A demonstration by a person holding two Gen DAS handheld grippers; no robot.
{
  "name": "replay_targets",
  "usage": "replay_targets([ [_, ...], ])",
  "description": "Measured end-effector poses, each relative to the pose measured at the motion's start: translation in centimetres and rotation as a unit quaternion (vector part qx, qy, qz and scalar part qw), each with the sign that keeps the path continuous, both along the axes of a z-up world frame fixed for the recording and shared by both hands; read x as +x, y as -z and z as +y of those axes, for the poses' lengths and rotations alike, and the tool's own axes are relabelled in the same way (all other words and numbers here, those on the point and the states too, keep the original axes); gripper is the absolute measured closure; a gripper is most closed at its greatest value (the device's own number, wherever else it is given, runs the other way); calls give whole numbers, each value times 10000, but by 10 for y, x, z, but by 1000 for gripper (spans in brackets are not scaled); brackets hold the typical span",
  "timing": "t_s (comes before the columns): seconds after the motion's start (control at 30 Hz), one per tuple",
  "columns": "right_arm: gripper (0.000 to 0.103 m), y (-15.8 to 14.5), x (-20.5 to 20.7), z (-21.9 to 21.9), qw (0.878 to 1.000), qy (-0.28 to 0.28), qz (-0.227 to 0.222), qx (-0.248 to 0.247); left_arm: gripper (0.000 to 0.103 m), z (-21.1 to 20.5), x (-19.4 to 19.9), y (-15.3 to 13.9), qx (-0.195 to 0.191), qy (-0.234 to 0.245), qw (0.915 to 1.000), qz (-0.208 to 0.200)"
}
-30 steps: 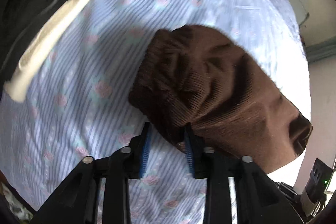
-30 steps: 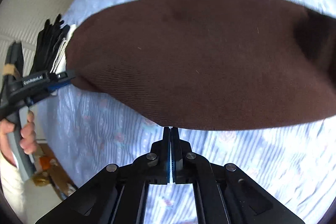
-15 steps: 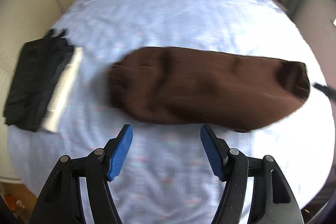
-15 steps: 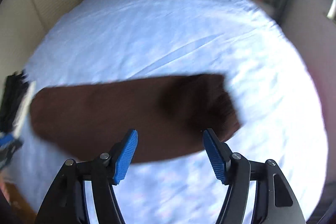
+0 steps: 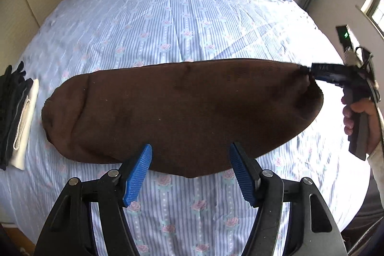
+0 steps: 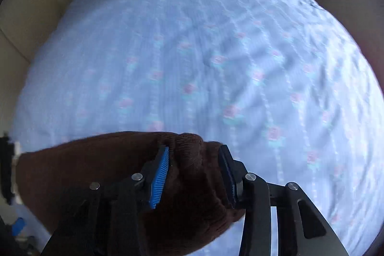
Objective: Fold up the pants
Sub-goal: 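Grasp the cuff end of the strip with the right gripper, then fold the cuff end over toward the waistband with the right gripper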
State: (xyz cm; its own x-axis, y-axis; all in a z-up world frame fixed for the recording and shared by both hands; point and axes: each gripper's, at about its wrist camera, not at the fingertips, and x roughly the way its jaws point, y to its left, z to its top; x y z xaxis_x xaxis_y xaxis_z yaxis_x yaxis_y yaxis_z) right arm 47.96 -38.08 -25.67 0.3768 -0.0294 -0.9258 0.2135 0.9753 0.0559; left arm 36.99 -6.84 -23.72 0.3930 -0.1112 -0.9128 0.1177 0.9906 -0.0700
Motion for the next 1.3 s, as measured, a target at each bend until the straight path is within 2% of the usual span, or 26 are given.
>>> replay_targets([
  [0.1, 60, 19, 1, -10, 9996, 136, 211, 138, 37, -7, 2, 1, 71, 35, 10000, 54],
  [0.27, 38, 26, -9, -23, 9979, 485, 141, 398, 37, -8, 3, 3, 127, 19, 9999, 52],
  [0.4, 38, 45, -6, -35, 9952, 533, 266, 779, 37, -13, 6, 5, 300, 90, 9995, 24],
  [0.43, 38, 50, -5, -37, 9935, 587, 288, 927, 37, -15, 6, 5, 358, 124, 9993, -7],
  [0.53, 56, 63, -7, -44, 9842, 786, 250, 1568, 37, -24, 7, 5, 464, 268, 9985, -67],
  [0.63, 66, 60, -6, -48, 9814, 835, 265, 1706, 37, -27, 9, 7, 316, 283, 9991, 5],
  [0.7, 70, 48, -11, -58, 9766, 976, 59, 1913, 37, -29, 10, 6, 230, 283, 9993, 15],
  [0.77, 75, 36, -18, -62, 9784, 1002, -128, 1801, 37, -30, 10, 6, 193, 281, 9994, -24],
  [0.83, 75, 38, -19, -58, 9811, 997, 46, 1660, 37, -28, 10, 9, 193, 276, 9994, -6],
  [0.97, 75, 16, -13, -44, 9796, 1107, -149, 1672, 38, -13, 12, 12, 218, 148, 9996, 35],
  [1.1, 76, -31, -17, -21, 9811, 1041, -436, 1570, 38, 7, 11, 4, 164, -23, 9998, -54],
  [1.3, 76, -104, -5, 49, 9796, 834, -897, 1591, 38, 55, 12, -29, -81, -377, 9986, -367],
])
